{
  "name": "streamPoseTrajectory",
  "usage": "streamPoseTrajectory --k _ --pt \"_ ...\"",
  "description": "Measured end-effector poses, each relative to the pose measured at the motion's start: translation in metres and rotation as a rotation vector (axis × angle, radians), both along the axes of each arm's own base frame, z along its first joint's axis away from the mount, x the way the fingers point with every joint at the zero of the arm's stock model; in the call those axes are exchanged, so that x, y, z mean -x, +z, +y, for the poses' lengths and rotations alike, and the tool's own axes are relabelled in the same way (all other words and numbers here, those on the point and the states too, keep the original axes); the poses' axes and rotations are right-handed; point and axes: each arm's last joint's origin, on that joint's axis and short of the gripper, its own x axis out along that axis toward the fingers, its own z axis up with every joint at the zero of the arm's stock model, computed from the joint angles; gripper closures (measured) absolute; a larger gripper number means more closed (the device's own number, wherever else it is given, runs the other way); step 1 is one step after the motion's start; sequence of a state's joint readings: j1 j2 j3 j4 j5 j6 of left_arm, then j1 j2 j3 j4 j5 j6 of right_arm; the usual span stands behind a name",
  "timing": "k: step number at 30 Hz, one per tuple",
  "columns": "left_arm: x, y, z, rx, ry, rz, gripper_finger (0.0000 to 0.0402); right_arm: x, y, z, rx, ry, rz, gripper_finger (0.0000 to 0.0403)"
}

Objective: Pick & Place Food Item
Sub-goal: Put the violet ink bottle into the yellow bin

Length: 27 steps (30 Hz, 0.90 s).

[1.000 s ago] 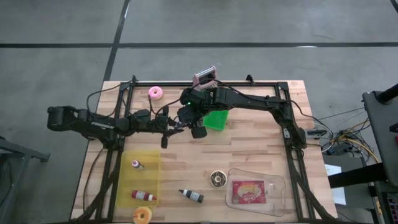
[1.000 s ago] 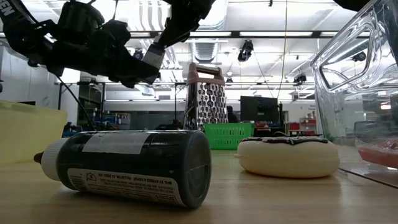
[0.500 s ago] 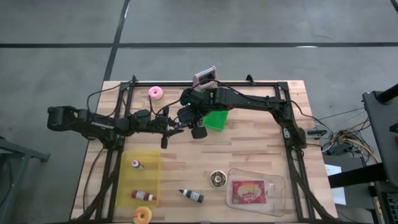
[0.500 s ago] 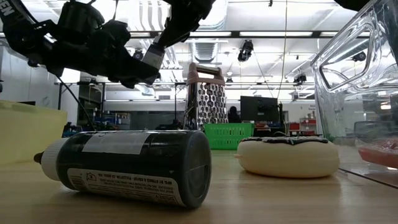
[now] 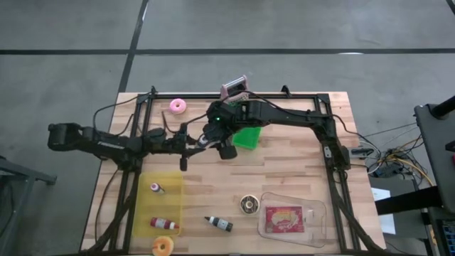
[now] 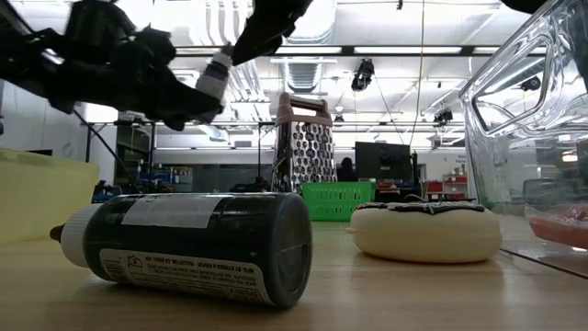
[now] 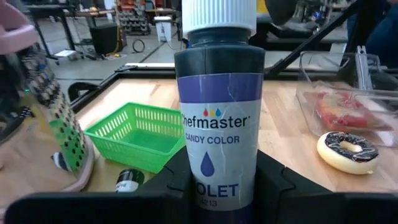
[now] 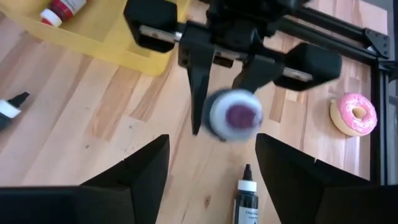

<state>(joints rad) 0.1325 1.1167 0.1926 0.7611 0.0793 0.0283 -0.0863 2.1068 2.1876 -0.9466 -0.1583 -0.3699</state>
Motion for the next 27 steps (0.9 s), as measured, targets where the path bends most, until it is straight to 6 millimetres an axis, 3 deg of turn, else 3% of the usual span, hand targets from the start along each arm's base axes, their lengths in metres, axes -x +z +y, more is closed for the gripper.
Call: streamPoseTrajectory --k 8,15,27 --pt "0.029 -0.005 -0.022 0.032 0.015 -0.029 0.0307 0.003 0.012 0.016 0.007 0.038 -0.049 0.0172" --pt "0.046 -0.008 -0.049 -0.005 0.028 -0.040 0.0307 -0.006 0.016 0.048 -0.032 0.164 -0.178 0.0172" --pt "0.075 -0.001 -0.088 -0.064 0.080 -0.008 0.0307 -0.019 -0.020 0.097 -0.051 0.277 -0.291 0.0172"
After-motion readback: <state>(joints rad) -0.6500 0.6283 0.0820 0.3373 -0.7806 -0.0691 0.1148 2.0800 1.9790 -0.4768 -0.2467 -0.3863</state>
